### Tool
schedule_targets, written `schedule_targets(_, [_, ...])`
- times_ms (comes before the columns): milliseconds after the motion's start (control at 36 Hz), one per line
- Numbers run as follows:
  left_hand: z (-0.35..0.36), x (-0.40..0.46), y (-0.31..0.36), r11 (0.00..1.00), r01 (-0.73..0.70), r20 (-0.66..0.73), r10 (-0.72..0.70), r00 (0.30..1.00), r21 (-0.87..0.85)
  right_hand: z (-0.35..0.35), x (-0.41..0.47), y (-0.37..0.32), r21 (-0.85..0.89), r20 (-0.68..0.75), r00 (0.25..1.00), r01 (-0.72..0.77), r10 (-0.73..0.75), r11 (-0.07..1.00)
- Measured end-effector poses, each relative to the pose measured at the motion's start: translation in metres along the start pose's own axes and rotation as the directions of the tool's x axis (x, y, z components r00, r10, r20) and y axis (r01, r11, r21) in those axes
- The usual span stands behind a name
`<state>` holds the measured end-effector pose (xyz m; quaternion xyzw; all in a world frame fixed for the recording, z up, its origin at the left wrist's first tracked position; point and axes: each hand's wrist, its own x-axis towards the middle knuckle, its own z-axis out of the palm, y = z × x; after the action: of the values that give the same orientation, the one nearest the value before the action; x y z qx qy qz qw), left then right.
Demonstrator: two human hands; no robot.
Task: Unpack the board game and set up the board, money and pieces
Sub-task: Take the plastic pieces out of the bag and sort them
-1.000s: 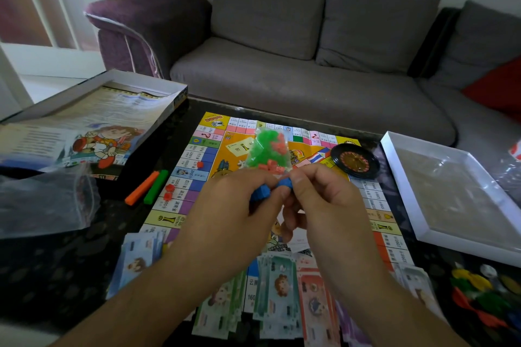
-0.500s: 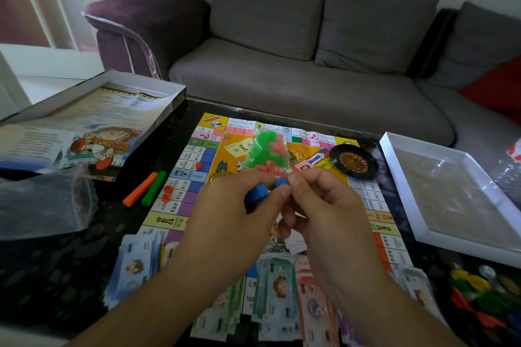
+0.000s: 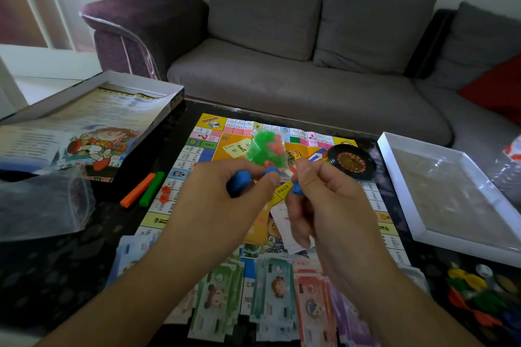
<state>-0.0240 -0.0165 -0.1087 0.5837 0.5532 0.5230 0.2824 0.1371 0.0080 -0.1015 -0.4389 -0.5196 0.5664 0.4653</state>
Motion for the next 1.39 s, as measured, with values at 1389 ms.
schedule_targets(1389, [-0.0022,0.0013,0.0040,0.827,0.336,0.219,-0.262,0.940,-0.451,-0.0061,0.0016,0.0002,0.056,0.122,0.990,0.064,-0.070,0.996])
